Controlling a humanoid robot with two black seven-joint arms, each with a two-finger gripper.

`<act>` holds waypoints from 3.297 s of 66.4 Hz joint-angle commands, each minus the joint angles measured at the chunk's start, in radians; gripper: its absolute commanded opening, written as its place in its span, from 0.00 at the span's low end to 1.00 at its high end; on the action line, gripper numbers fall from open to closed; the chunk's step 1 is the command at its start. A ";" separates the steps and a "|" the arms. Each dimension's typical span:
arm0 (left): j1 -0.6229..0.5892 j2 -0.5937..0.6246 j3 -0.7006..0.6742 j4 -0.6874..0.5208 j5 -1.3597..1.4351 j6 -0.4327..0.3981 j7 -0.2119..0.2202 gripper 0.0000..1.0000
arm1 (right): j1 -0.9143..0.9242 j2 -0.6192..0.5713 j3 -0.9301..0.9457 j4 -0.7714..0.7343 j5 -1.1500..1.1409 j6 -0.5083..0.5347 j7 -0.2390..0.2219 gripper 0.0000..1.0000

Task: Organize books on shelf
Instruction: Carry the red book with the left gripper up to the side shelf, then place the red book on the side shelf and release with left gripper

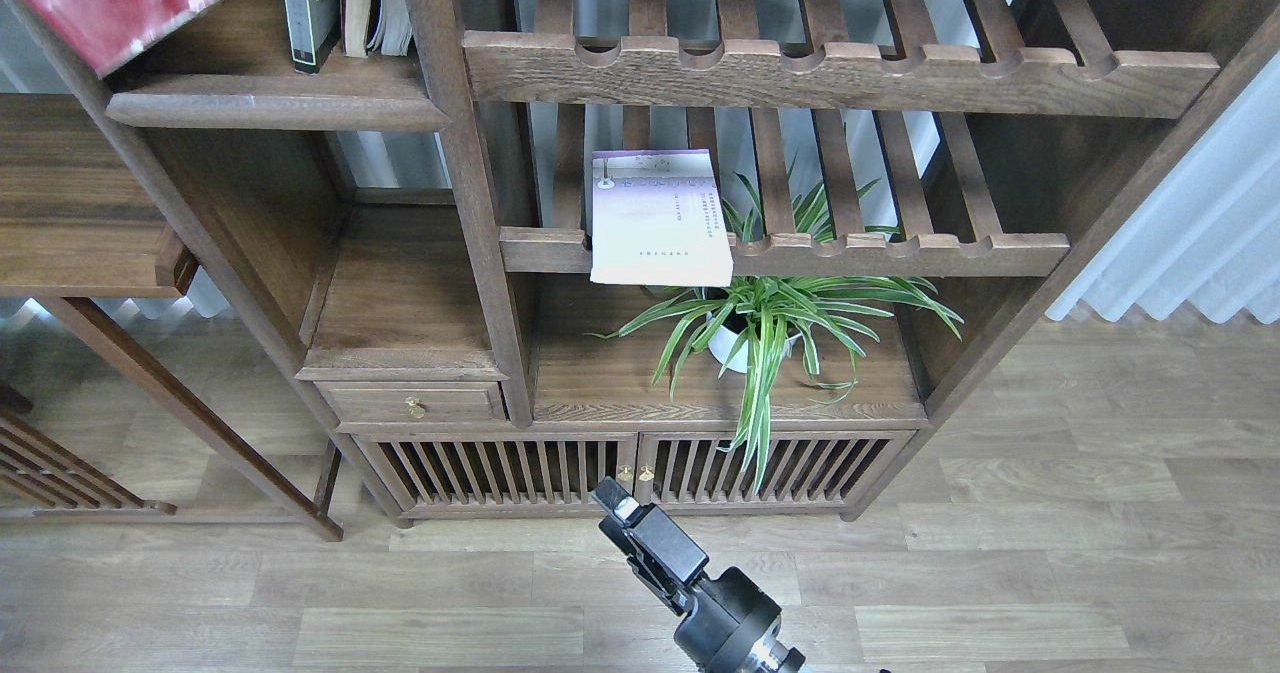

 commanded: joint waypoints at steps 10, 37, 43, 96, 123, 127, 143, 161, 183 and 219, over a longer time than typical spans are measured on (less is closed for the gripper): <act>-0.179 -0.007 0.013 0.086 0.279 0.000 0.018 0.06 | -0.001 0.000 0.000 0.002 0.000 0.000 0.000 0.99; -0.271 -0.077 0.006 0.177 0.512 0.000 0.067 0.06 | 0.002 0.000 0.002 0.003 0.000 0.000 0.000 0.99; -0.320 -0.126 0.009 0.218 0.591 0.000 0.069 0.05 | 0.005 0.000 0.000 0.003 -0.002 0.000 0.000 0.99; -0.421 -0.514 -0.017 0.531 0.938 0.000 -0.014 0.05 | 0.178 0.000 0.132 -0.001 0.080 0.000 0.036 0.99; -0.420 -0.545 -0.005 0.614 1.053 0.000 -0.222 0.05 | 0.195 0.000 0.121 0.002 0.101 0.000 0.041 0.99; -0.415 -0.545 -0.005 0.620 1.061 0.000 -0.230 0.05 | 0.200 0.000 0.120 0.003 0.103 0.000 0.041 0.99; -0.390 -0.588 -0.002 0.661 1.119 0.000 -0.316 0.05 | 0.201 0.000 0.121 0.006 0.103 0.000 0.041 0.99; -0.378 -0.665 0.001 0.734 1.153 0.000 -0.348 0.05 | 0.200 0.000 0.120 0.011 0.104 0.000 0.041 0.99; -0.354 -0.686 0.004 0.737 1.152 0.000 -0.364 0.06 | 0.200 0.000 0.121 0.015 0.104 0.000 0.041 0.99; -0.249 -0.657 -0.031 0.662 1.063 0.000 -0.368 0.47 | 0.200 0.000 0.126 0.015 0.103 0.000 0.041 0.99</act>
